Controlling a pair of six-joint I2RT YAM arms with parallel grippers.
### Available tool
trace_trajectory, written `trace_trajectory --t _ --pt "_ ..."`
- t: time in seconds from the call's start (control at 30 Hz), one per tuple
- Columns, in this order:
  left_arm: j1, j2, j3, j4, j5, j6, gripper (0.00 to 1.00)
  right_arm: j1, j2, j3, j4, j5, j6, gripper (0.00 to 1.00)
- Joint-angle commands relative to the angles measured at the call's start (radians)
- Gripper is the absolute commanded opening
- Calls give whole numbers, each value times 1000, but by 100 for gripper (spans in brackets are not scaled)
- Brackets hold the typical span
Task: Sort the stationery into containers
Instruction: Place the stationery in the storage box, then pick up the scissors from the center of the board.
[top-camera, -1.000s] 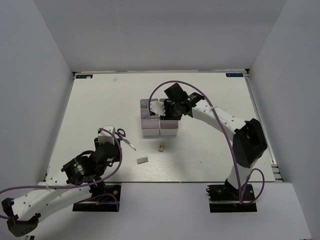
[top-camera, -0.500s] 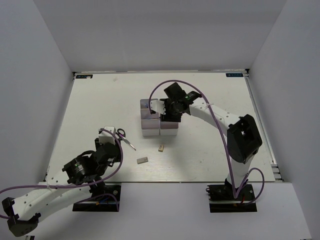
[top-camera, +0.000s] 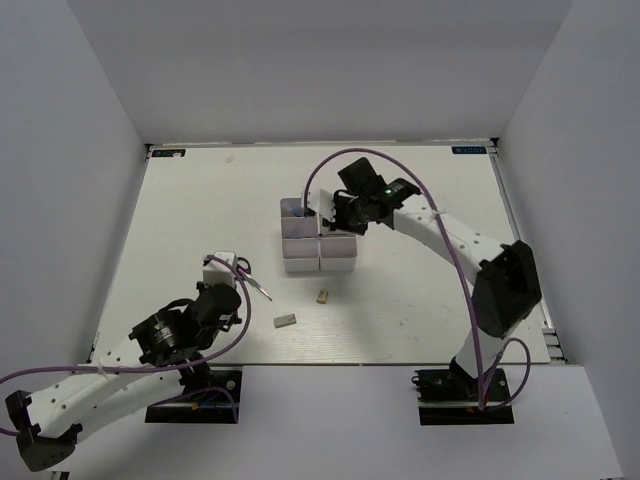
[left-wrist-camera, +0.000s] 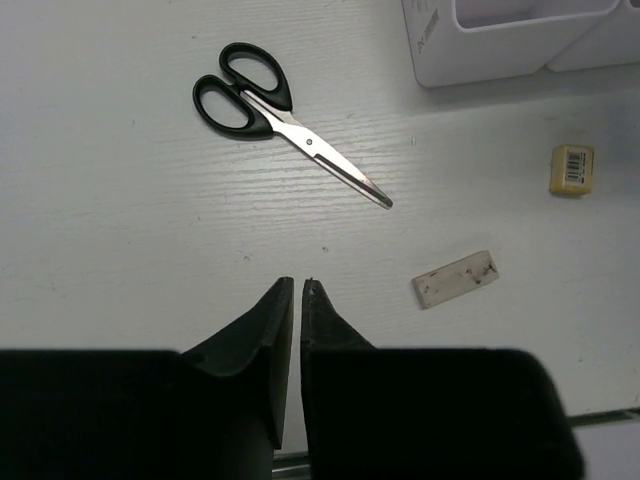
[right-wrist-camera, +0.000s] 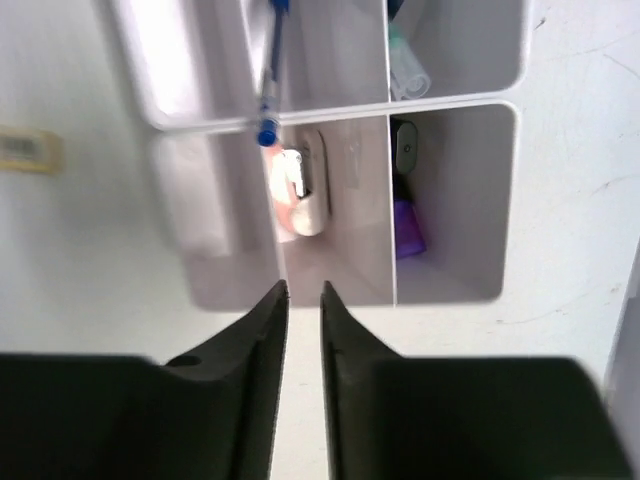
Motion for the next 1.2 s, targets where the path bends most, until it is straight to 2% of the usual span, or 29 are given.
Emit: trace_trajectory --t 0.0,0.03,0.07,0.13,0.2,0.23,0.27,0.3,0.33,0.37,0.4,0.43,0.47,0.5,0.53,0.57,0.63,0.67,0.8,0.97,1.17 --pt "3 34 17 33 -15 -3 19 -4 -154 2 -40 -150 152 20" --pt "1 55 37 28 -33 -27 14 -5 -185 -10 -44 -173 175 12" --pt "1 83 46 14 -45 -44 11 -1 -214 -56 -49 -192 200 0" --pt "4 142 82 -24 -84 -145 10 5 -240 -90 -72 -288 310 0" --pt "45 218 131 -62 -50 -203 24 10 -259 -166 -75 -365 387 0" --pt "106 241 155 -67 -15 -228 30 21 -260 -182 -78 -410 428 6" --pt "148 317 171 -40 142 -234 34 30 -265 -214 -78 -434 474 19" --pt "285 338 171 -21 204 -235 39 38 -267 -242 -78 -447 485 44" --pt "332 376 162 -3 264 -239 43 42 -268 -254 -72 -459 507 55" --pt "378 405 145 43 425 -236 51 59 -277 -288 -63 -458 531 59" --pt "497 414 139 91 470 -233 54 67 -280 -315 -57 -454 536 63" --pt "535 445 126 106 500 -230 56 71 -294 -332 -35 -447 565 64" --pt "568 480 129 128 584 -224 56 84 -309 -360 -25 -410 578 62" --pt "654 518 139 142 605 -218 56 88 -322 -381 -11 -396 587 45" --pt "677 542 148 143 622 -210 55 93 -325 -403 8 -384 617 34" --pt "697 606 163 139 663 -204 43 94 -326 -414 34 -370 627 23" --pt "757 644 188 151 686 -193 36 104 -336 -458 52 -364 651 11" --pt "780 684 194 154 706 -195 33 113 -334 -464 86 -353 657 9" --pt "816 736 206 198 694 -199 33 119 -320 -477 104 -358 674 14" --pt "856 828 250 234 673 -205 37 119 -339 -492 118 -358 679 20" --pt "863 947 322 228 614 -188 37 111 -380 -506 129 -349 679 22"
